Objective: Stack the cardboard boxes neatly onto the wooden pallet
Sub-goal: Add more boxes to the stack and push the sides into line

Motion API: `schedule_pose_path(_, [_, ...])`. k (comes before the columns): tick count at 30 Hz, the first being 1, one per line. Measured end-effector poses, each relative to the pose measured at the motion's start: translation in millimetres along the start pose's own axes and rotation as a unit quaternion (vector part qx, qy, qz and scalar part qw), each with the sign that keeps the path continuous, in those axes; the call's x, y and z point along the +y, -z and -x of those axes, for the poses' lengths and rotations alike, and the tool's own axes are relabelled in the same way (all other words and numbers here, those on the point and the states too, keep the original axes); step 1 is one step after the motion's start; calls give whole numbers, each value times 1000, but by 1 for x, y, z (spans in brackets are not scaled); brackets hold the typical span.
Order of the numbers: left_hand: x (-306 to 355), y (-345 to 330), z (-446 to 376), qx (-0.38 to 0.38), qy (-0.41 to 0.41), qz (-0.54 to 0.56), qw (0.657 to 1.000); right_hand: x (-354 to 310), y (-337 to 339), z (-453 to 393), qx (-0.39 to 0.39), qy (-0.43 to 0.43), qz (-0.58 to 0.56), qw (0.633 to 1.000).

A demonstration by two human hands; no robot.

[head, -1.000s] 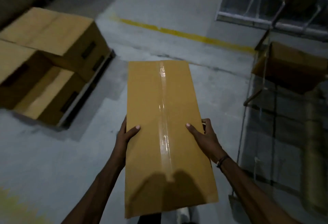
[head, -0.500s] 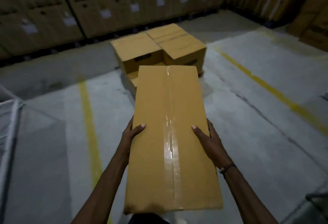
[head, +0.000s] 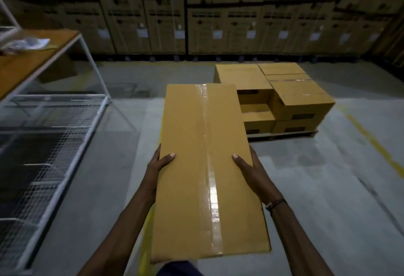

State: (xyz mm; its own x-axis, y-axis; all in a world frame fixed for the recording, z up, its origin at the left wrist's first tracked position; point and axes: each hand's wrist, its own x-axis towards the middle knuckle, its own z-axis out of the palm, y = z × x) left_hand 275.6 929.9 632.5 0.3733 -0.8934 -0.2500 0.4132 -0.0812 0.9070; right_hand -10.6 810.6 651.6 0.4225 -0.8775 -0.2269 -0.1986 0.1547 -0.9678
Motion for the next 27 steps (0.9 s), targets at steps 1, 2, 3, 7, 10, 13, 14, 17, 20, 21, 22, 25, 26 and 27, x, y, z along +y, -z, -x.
schedule_pose_path(1, [8,16,-5,3,-4,-2,1000,-5,-16,-10,-6,-1,0,1000])
schedule_pose_path(2, [16,32,-11,7,-9,0,1000,-11,-32,-20,-13,0,-1,1000])
schedule_pose_path(3, [24,48,-17,12,-16,3,1000,-15,-48,-30,-21,2,-3,1000])
schedule_pose_path(7, [52,106,-39,24,-38,13,999,-36,-108,-68,-44,13,-5,999])
schedule_pose_path(10, [71,141,-57,36,-51,26,998,-50,-147,-96,-50,21,0,999])
schedule_pose_path(13, [87,167,-79,51,-57,27,997,-63,-175,-126,-57,21,9,998])
schedule_pose_path(14, [91,173,-87,55,-58,25,996,-67,-183,-136,-59,21,10,998])
schedule_pose_path(17, [102,192,-118,75,-58,19,995,-76,-205,-172,-55,23,5,998])
schedule_pose_path(20, [113,207,-158,84,-59,14,995,-79,-221,-218,-47,15,8,999])
schedule_pose_path(21, [118,212,-174,83,-60,11,995,-77,-225,-237,-46,15,11,999])
schedule_pose_path(22, [123,217,-191,83,-59,8,995,-80,-230,-255,-45,15,13,999])
schedule_pose_path(25, [141,231,-249,85,-61,-4,995,-90,-244,-312,-34,20,6,999])
schedule_pose_path(26, [148,235,-270,83,-62,-7,995,-95,-248,-331,-32,19,7,999])
schedule_pose_path(27, [155,238,-291,81,-63,-10,995,-99,-251,-352,-32,15,8,999])
